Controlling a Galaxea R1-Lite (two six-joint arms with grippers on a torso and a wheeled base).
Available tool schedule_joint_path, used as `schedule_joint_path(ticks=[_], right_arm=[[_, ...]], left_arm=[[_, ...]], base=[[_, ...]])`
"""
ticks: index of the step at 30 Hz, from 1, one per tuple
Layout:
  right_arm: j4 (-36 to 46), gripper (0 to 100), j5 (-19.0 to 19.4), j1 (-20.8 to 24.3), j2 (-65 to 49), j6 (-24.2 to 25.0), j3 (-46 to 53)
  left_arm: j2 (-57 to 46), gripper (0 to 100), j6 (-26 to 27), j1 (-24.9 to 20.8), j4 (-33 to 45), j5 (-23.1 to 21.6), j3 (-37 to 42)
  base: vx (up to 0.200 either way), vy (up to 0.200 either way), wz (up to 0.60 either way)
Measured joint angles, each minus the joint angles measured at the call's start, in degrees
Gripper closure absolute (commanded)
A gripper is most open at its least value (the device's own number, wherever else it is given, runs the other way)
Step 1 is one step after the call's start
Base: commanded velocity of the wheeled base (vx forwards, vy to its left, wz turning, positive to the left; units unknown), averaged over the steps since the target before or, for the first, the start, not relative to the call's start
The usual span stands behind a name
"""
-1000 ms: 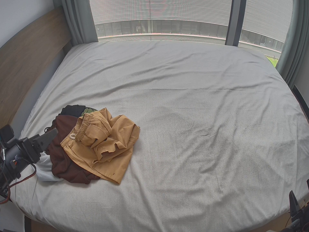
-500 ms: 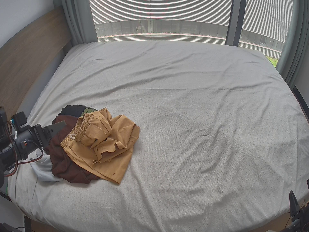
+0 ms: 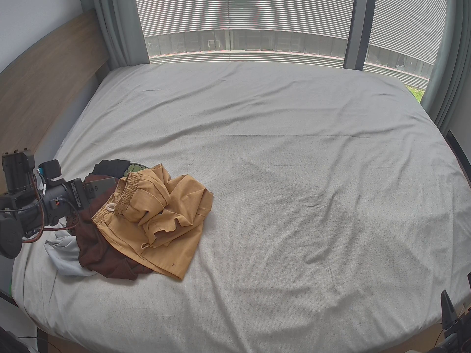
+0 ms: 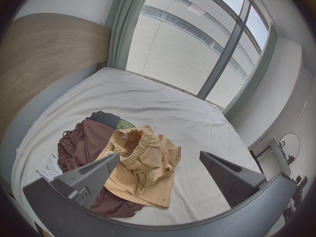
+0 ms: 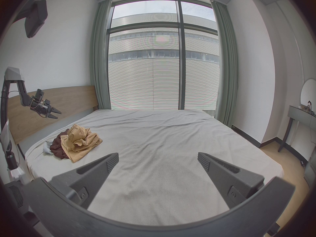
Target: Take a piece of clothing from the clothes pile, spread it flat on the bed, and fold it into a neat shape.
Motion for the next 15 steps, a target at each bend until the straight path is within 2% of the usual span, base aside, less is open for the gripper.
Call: schedule_joint_path(ticks=[15], right_arm=[[0.02,0,0.0,-0.05,0.0,0.0,0.0]], left_arm=[[9.9,0,2.9,0.06,0.0,-1.83,-7.5]], base=[[0.0,0.0,0.0]])
